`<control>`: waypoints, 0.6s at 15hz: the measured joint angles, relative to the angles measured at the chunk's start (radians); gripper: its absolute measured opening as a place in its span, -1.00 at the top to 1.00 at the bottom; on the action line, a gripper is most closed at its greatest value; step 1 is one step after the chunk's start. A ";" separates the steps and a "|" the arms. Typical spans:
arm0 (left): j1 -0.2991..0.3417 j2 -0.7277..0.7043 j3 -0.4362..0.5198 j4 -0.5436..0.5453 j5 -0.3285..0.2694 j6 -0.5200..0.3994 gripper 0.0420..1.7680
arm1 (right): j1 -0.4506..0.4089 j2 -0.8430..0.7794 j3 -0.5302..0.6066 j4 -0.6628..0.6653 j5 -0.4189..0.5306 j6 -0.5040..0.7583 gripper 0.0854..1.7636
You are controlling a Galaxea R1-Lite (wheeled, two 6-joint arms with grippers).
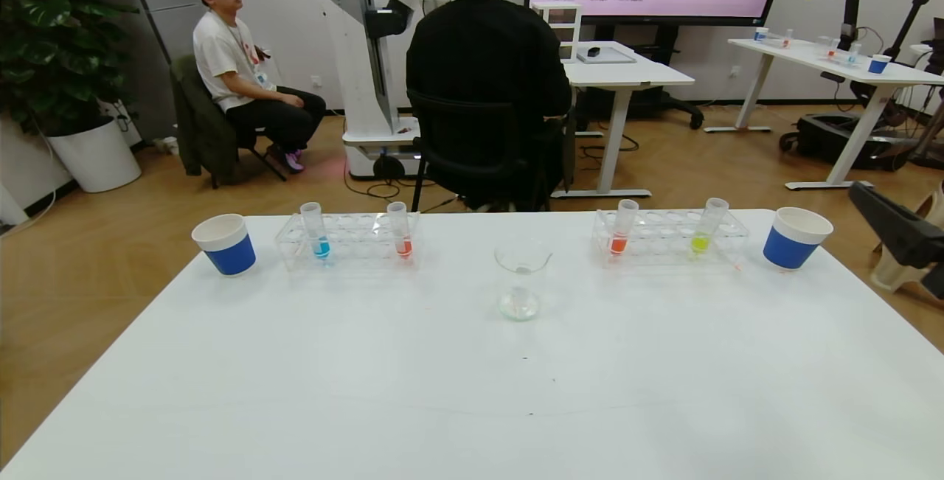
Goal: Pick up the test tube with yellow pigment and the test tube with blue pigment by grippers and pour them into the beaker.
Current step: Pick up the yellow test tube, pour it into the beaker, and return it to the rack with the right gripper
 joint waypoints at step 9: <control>0.000 0.000 0.000 0.000 0.000 0.000 -0.98 | -0.051 0.707 -0.152 -0.470 0.039 0.037 -0.97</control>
